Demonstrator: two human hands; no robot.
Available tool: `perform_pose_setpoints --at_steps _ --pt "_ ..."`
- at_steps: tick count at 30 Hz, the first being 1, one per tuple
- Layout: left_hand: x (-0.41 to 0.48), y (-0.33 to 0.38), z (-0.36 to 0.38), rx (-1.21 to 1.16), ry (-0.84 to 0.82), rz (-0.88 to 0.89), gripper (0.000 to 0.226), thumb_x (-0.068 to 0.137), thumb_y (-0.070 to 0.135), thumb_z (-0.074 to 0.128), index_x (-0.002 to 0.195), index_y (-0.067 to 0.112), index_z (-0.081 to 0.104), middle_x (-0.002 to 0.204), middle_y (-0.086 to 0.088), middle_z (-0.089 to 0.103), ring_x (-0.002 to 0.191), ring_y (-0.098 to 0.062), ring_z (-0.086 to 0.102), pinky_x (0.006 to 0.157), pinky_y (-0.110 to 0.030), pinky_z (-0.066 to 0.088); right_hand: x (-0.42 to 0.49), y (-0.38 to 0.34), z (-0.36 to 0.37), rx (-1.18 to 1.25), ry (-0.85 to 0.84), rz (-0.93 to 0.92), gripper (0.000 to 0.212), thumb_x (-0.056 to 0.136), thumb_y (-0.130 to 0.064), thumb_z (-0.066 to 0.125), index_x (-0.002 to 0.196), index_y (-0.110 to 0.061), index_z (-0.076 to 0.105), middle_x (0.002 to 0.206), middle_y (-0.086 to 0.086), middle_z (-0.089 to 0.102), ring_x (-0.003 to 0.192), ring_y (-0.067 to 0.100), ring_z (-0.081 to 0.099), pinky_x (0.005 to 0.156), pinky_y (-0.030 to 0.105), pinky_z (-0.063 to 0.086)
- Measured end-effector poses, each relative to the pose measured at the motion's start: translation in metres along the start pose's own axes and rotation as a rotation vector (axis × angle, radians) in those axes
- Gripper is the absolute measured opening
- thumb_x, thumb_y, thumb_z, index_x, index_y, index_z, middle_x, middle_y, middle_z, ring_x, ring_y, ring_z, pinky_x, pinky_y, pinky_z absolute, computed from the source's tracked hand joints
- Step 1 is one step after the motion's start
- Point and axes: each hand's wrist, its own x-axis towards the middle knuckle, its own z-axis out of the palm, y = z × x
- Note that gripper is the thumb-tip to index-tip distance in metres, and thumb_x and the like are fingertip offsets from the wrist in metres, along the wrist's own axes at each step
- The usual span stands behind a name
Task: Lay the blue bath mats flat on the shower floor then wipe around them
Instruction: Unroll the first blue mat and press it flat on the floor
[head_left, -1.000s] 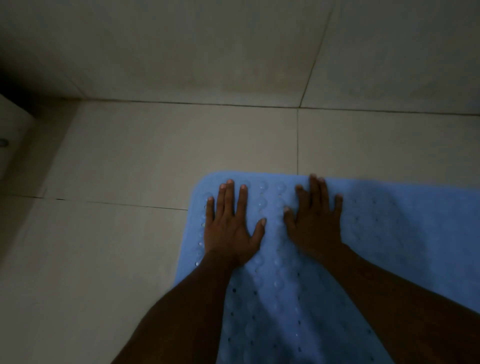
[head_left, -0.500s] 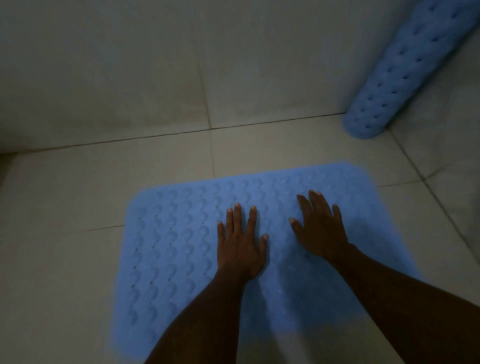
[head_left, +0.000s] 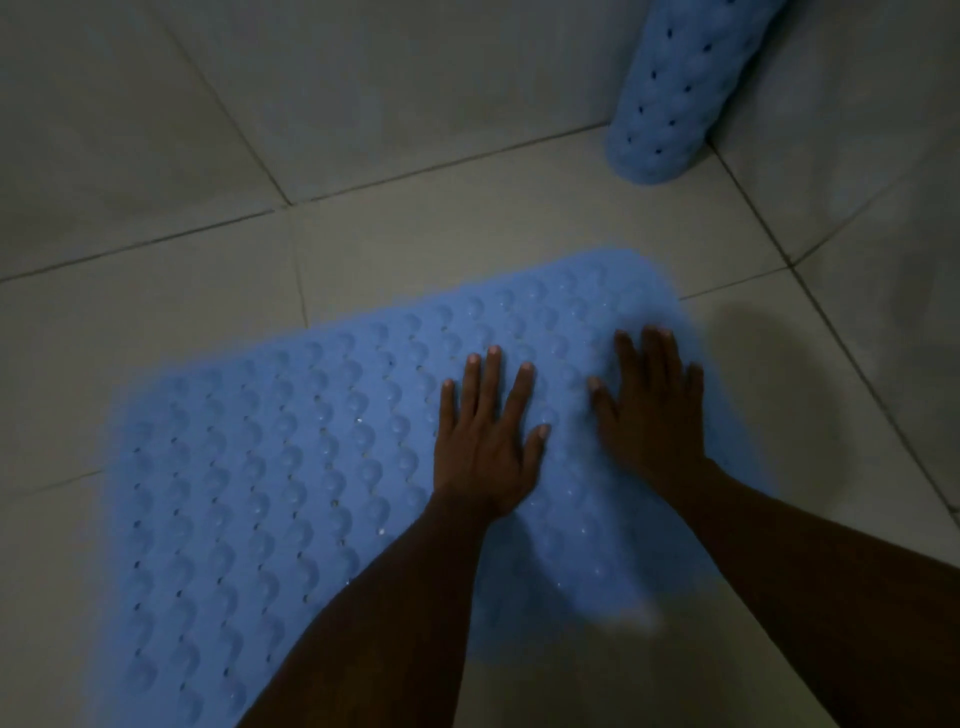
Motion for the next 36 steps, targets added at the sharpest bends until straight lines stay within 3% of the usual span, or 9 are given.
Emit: perform_pose_setpoints --at_steps 11,17,22,26,30,36 --pt "0.007 0.003 -0.002 0.05 -0.118 -0.034 0.076 0.099 0.063 0.026 0.163 0.029 0.002 0.17 -0.005 -0.012 0.157 -0.026 -0.013 0.125 -0.055 0.004 0.001 0.001 0.006 -0.067 0.016 0.026 0.074 0.096 -0.059 0.029 0.159 -0.021 0.014 0.166 0.014 0.012 0.154 0.031 0.007 0.121 0.057 0.014" --pt "0.008 0.004 -0.005 0.058 -0.147 -0.034 0.078 0.099 0.064 0.025 0.162 0.029 -0.002 0.17 -0.005 -0.016 0.156 -0.026 -0.017 0.125 -0.054 0.0 0.003 0.002 0.006 -0.087 0.011 0.018 0.075 0.095 -0.058 0.03 0.158 -0.019 0.017 0.165 0.016 0.015 0.153 0.033 0.01 0.12 0.058 0.014" --pt "0.009 0.002 -0.003 0.052 -0.157 -0.026 0.077 0.099 0.066 0.02 0.163 0.028 -0.002 0.17 -0.006 -0.016 0.155 -0.027 -0.02 0.124 -0.053 -0.007 0.009 0.001 0.002 -0.027 -0.081 0.027 0.078 0.092 -0.062 0.027 0.158 -0.02 0.018 0.165 0.015 0.015 0.153 0.034 0.011 0.118 0.062 0.014" --pt "0.008 -0.003 -0.015 -0.003 -0.184 0.01 0.077 0.096 0.071 0.016 0.162 0.035 -0.002 0.169 -0.003 -0.019 0.155 -0.027 -0.02 0.122 -0.05 -0.016 0.01 -0.01 -0.01 -0.023 -0.194 0.096 0.078 0.095 -0.067 0.023 0.158 -0.026 0.001 0.167 0.01 -0.002 0.154 0.028 -0.006 0.12 0.062 0.002" --pt "-0.018 -0.038 -0.049 0.0 -0.098 -0.024 0.076 0.094 0.069 0.011 0.162 0.036 0.004 0.171 -0.003 -0.004 0.157 -0.029 -0.009 0.124 -0.052 -0.008 -0.01 -0.052 -0.021 0.03 -0.124 0.129 0.073 0.096 -0.063 0.029 0.156 -0.023 0.022 0.166 0.013 0.011 0.154 0.03 0.001 0.118 0.065 0.002" --pt "-0.092 -0.142 -0.095 0.107 -0.163 -0.231 0.07 0.102 0.063 0.016 0.16 0.034 -0.009 0.17 -0.002 -0.013 0.156 -0.027 -0.016 0.124 -0.051 -0.01 -0.036 -0.143 -0.031 0.052 -0.185 -0.097 0.07 0.098 -0.06 0.032 0.157 -0.026 0.019 0.167 0.008 0.011 0.154 0.025 -0.001 0.121 0.059 0.005"
